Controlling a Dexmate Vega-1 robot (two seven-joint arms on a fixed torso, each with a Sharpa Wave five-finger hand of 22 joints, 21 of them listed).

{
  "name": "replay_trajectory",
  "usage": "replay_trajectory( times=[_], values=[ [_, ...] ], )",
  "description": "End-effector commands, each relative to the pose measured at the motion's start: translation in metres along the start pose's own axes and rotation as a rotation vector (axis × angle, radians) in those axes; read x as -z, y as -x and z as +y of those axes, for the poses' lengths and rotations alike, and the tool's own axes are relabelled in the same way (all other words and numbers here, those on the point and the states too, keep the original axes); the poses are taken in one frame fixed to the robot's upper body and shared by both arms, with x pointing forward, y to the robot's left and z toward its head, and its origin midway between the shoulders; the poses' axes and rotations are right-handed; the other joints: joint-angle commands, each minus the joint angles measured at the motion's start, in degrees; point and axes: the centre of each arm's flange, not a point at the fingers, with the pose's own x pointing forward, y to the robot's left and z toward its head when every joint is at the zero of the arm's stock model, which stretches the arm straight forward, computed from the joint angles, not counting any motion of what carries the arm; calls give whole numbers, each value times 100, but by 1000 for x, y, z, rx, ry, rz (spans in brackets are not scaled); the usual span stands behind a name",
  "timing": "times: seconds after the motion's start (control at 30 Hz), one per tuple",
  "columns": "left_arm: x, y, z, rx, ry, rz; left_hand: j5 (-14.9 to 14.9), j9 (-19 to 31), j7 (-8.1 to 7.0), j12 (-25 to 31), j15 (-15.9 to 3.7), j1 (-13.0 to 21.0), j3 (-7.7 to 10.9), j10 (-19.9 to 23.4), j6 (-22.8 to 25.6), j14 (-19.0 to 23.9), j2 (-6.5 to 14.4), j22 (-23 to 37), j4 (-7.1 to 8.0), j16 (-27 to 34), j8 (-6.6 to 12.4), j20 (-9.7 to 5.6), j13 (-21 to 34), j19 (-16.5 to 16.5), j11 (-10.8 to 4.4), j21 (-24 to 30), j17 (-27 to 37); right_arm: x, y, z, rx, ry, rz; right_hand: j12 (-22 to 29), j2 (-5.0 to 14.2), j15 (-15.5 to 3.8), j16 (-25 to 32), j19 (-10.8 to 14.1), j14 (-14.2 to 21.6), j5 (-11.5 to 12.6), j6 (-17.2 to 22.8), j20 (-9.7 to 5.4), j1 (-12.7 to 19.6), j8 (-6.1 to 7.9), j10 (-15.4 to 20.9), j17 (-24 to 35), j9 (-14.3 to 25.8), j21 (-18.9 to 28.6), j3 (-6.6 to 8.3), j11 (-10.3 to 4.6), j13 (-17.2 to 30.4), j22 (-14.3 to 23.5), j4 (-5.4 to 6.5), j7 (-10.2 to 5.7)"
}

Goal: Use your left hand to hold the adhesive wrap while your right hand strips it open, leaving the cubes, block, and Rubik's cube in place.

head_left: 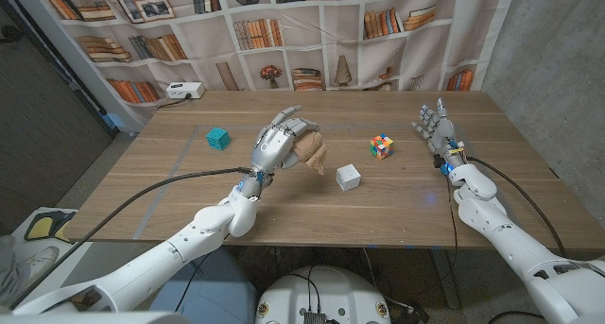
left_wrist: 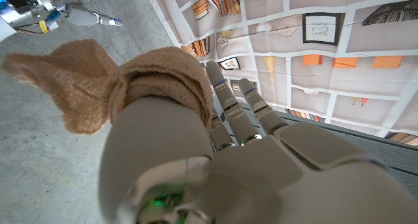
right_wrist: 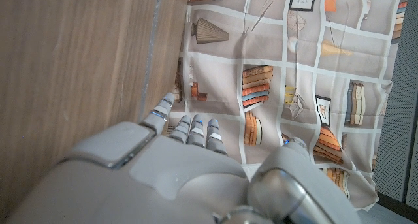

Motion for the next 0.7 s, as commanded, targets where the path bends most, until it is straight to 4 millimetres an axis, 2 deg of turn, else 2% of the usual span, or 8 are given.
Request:
replay_trajectory(
  times=[0.03, 0.7],
  values=[
    [12, -2, -8, -100, 74, 166, -24, 0, 13, 3, -26, -37, 59, -15, -57, -35, 3, 28, 10, -21, -6, -3, 812, -17, -8, 35, 29, 3, 3, 0, 0, -4, 7, 25, 46, -32, -7, 14, 15, -16, 22, 24, 19, -2, 70, -1, 14, 14, -1, -18, 15, 8, -43, 11],
    [14, -11, 9, -161, 130, 241, -38, -53, -8, 56, -17, -66, 155, -64, -107, -69, -23, 29, 55, -67, 30, -2, 800, -52, -11, 86, 129, 10, 5, 4, -12, -16, 13, 22, 44, -35, -8, 3, 15, -20, 24, 41, 5, -2, 67, 4, 14, -1, -8, -32, 15, 8, -41, 8]
  ],
)
